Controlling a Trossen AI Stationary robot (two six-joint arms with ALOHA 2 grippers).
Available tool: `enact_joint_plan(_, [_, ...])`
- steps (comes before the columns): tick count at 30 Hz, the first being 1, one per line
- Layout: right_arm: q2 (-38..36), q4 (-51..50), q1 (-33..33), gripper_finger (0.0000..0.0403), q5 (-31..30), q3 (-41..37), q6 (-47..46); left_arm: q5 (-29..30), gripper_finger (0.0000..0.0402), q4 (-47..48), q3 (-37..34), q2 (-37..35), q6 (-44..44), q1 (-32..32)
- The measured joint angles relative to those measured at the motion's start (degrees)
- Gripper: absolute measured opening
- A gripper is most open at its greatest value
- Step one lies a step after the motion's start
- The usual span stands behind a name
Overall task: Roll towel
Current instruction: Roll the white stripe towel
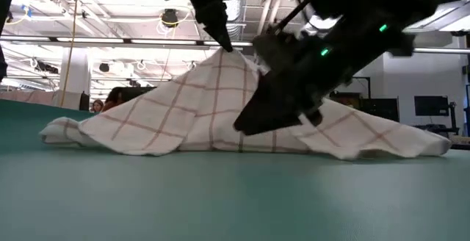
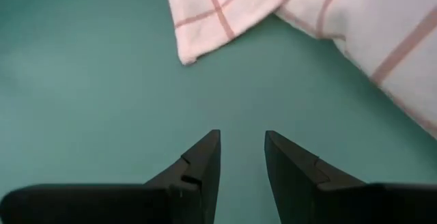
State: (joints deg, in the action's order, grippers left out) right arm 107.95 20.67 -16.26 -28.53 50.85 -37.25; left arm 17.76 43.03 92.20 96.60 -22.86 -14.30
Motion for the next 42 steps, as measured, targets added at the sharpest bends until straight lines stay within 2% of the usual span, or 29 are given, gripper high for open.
enact_joint_plan(6, [3.2, 2.8, 1.5, 0.0136, -0.4, 3.7, -3.1, 1.8, 0.0, 0.3, 0.0, -3.1, 0.2, -1.6])
enact_joint_plan(15, [4.7, -0.5, 6.4, 0.0136, -4.4, 11.2, -1.3, 1.8, 0.0, 1.1, 0.1, -4.1, 2.6, -2.8])
enact_joint_plan(21, [11.9, -1.2, 7.7, 0.0136, -2.9, 19.6, 1.5, 1.8, 0.0, 1.2, 0.1, -4.1, 2.2, -2.8])
enact_joint_plan(25, [15.9, -9.0, 7.8, 0.0136, -2.5, 26.0, 0.7, 2.3, 0.0, 1.2, 0.1, -4.1, 1.6, -2.9])
enact_joint_plan(28, [16.2, -17.3, 7.7, 0.0136, -3.3, 28.8, 0.2, 2.3, 0.0, 1.1, 0.1, -4.1, 1.5, -2.9])
enact_joint_plan(31, [16.1, -18.9, 7.8, 0.0135, -6.1, 29.1, -0.2, 2.2, 0.0, 1.0, 0.1, -4.1, 1.7, -2.9])
enact_joint_plan(36, [16.2, -16.1, 8.5, 0.0135, -1.4, 29.1, -1.2, 2.2, 0.0, 0.5, 0.1, -4.1, 2.0, -2.9])
enact_joint_plan(42, [16.2, -16.7, 8.5, 0.0134, -2.8, 27.7, -4.1, 2.2, 0.0, -0.6, 0.1, -4.1, 1.7, -2.9])
